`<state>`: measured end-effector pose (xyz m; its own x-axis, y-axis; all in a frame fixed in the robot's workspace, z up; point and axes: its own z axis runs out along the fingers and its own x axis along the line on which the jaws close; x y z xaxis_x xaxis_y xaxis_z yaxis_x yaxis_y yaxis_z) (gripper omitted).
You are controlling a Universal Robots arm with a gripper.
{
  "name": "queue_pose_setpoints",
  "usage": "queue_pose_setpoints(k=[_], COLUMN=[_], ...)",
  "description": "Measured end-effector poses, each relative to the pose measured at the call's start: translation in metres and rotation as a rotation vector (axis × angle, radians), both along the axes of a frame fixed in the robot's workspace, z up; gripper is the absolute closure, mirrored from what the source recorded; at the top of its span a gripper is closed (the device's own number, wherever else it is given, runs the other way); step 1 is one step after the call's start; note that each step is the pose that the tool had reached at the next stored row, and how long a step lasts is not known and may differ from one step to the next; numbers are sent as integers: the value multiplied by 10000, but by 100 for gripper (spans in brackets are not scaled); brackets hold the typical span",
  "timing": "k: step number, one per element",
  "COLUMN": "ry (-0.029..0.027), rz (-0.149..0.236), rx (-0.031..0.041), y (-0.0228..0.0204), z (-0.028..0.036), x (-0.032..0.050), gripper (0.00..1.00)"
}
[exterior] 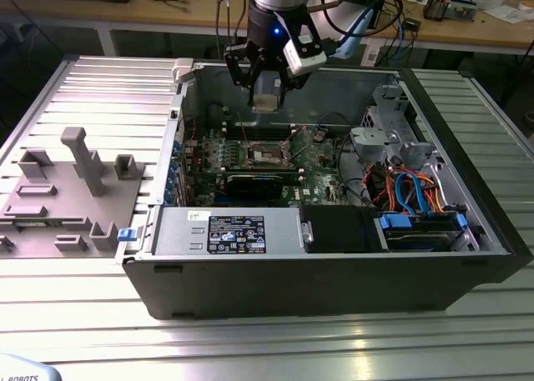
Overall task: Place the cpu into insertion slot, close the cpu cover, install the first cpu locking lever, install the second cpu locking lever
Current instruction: 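Place the cpu into insertion slot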
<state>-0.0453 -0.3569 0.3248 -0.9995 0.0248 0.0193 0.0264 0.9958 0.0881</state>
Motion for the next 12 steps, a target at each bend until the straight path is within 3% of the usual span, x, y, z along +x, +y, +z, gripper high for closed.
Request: queue_pose_setpoints(k=[5, 12], ry=[1, 0], rz=[-32, -685], rx=[-2, -4], y=[0, 0], z=[0, -3], x=[0, 0], gripper=[46, 46])
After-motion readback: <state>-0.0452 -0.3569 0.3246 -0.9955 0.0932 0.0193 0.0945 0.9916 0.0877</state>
